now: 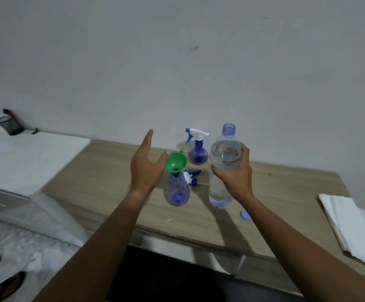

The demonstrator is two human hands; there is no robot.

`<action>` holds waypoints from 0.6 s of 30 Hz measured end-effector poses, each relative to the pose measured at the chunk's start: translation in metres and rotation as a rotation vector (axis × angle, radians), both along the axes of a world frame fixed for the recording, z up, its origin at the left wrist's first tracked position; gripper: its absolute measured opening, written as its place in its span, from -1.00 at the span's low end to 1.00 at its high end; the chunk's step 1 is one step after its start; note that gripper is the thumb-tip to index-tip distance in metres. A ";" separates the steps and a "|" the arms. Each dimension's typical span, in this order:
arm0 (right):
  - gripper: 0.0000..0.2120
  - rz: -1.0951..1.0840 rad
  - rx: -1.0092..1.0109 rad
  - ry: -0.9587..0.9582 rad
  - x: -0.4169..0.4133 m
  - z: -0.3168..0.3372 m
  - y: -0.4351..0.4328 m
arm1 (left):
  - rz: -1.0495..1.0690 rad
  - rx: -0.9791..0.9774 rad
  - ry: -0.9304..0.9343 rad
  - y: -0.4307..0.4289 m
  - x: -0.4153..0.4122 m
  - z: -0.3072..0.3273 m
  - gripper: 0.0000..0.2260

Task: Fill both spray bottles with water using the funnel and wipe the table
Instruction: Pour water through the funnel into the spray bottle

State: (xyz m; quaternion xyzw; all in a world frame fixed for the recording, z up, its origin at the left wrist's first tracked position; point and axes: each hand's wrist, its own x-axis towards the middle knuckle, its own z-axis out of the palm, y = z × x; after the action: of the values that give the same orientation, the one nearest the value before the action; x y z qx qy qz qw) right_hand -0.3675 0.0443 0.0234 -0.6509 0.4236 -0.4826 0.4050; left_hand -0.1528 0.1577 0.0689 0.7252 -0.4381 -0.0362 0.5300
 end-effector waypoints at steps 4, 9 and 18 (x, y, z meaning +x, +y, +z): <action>-0.14 -0.011 -0.023 -0.006 0.009 -0.006 0.006 | -0.062 0.180 0.204 0.013 0.026 -0.045 -0.23; -0.01 -0.107 -0.007 -0.044 0.028 -0.012 0.020 | -0.271 0.413 0.322 0.000 0.035 -0.082 -0.23; -0.18 -0.190 -0.055 0.051 0.029 -0.002 0.032 | -0.388 0.384 0.354 -0.017 0.043 -0.107 -0.46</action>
State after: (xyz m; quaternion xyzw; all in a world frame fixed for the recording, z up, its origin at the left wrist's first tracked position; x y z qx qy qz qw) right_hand -0.3384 0.0761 0.0214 -0.6307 0.4802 -0.5135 0.3287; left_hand -0.1097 0.1405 -0.0377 0.6974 -0.4541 -0.3441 0.4347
